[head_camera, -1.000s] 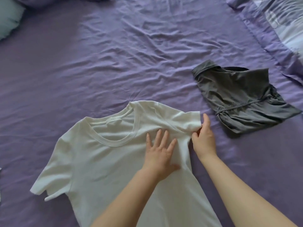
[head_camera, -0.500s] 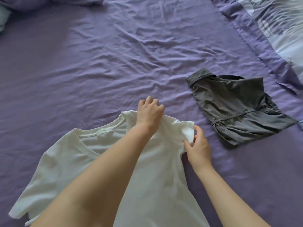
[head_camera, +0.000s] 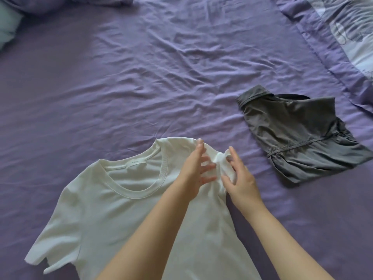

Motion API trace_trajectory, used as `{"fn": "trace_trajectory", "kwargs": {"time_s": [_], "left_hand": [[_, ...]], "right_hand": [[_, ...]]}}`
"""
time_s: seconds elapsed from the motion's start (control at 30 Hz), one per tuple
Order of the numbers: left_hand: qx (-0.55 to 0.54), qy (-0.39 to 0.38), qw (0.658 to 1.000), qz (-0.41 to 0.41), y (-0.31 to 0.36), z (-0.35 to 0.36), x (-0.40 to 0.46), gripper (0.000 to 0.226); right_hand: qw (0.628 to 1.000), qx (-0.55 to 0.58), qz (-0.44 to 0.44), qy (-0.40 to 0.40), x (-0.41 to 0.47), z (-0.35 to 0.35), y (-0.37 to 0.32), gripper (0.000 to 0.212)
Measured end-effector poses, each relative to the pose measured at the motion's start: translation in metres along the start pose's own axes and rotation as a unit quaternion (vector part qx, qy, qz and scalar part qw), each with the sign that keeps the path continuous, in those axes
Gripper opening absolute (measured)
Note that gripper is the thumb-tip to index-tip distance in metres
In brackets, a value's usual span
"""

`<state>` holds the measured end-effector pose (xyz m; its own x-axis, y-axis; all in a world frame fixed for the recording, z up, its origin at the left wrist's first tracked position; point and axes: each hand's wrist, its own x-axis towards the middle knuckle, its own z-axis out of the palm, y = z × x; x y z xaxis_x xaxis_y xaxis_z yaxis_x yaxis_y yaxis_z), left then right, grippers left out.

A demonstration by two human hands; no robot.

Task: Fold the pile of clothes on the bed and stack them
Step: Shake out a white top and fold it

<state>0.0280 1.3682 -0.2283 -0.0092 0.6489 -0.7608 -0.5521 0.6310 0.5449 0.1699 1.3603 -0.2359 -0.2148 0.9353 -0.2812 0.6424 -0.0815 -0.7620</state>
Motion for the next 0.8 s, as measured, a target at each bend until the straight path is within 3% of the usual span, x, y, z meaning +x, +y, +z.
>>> {"fn": "trace_trajectory", "kwargs": {"time_s": [0.17, 0.27, 0.37, 0.47, 0.67, 0.7, 0.8], "left_hand": [[0.015, -0.008, 1.000, -0.012, -0.004, -0.016, -0.010, 0.052], [0.059, 0.027, 0.998, 0.006, -0.007, -0.019, -0.011, 0.041], [0.125, 0.126, 0.983, 0.047, -0.016, -0.018, -0.004, 0.035], [0.260, 0.192, 0.939, 0.121, -0.020, -0.019, -0.002, 0.014], [0.419, 0.268, 0.853, 0.159, -0.029, -0.033, -0.014, 0.012], [0.442, 0.283, 0.834, 0.171, -0.031, -0.035, -0.017, 0.021], [0.528, 0.282, 0.735, 0.318, -0.034, -0.037, -0.025, 0.033]], "right_hand": [[0.991, 0.003, -0.076, -0.113, -0.026, 0.009, -0.009, 0.092], [0.994, -0.025, -0.075, -0.071, -0.035, 0.012, 0.003, 0.087], [0.983, -0.140, -0.114, -0.025, -0.039, 0.018, 0.013, 0.071], [0.967, -0.206, -0.147, 0.002, -0.040, 0.019, 0.023, 0.055], [0.968, -0.187, -0.166, 0.031, -0.041, 0.012, 0.039, 0.050], [0.970, -0.169, -0.171, 0.035, -0.042, 0.014, 0.039, 0.046], [0.971, -0.148, -0.184, 0.039, -0.046, 0.021, 0.034, 0.034]]}}
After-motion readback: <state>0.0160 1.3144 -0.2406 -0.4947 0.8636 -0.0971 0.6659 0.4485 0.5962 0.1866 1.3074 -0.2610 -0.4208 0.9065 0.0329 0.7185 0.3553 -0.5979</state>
